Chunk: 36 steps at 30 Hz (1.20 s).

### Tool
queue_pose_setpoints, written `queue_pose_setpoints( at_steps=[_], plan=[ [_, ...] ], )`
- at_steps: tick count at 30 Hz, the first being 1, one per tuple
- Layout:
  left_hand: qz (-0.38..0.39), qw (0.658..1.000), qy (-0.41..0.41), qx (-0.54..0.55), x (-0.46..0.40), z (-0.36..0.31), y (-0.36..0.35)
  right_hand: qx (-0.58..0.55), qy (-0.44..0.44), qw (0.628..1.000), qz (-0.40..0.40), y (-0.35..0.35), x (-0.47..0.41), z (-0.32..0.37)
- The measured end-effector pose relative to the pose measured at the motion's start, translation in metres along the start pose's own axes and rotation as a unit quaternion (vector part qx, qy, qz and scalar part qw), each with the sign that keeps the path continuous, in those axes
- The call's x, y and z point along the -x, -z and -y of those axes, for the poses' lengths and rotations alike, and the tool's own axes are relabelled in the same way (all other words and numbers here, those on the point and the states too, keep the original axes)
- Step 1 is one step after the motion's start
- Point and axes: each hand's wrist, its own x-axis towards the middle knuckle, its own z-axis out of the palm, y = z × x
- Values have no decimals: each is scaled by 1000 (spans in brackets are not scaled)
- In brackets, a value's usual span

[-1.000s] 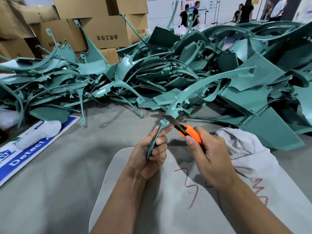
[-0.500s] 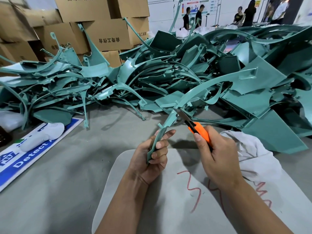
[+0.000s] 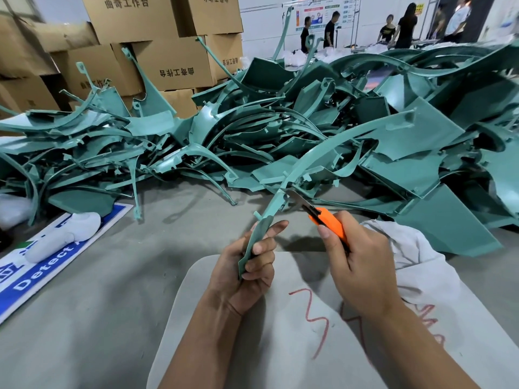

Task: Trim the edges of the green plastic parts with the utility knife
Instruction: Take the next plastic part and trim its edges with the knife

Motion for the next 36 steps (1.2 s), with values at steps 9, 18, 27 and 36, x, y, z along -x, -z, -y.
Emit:
queue_pose_setpoints(
  at_steps=[9, 18, 27, 36],
  plan=[
    [29, 999, -26, -8, 3, -4, 4, -131, -117, 978, -113, 1, 1, -2],
    [78, 996, -12, -39, 3, 1, 7, -150, -26, 987, 46, 1, 1, 6],
    [79, 979, 17, -185, -1, 14, -4, -196, -28, 977, 79, 1, 2, 3],
    [12, 979, 2, -205, -4, 21, -7, -177, -22, 979, 96, -3, 4, 6]
  ],
)
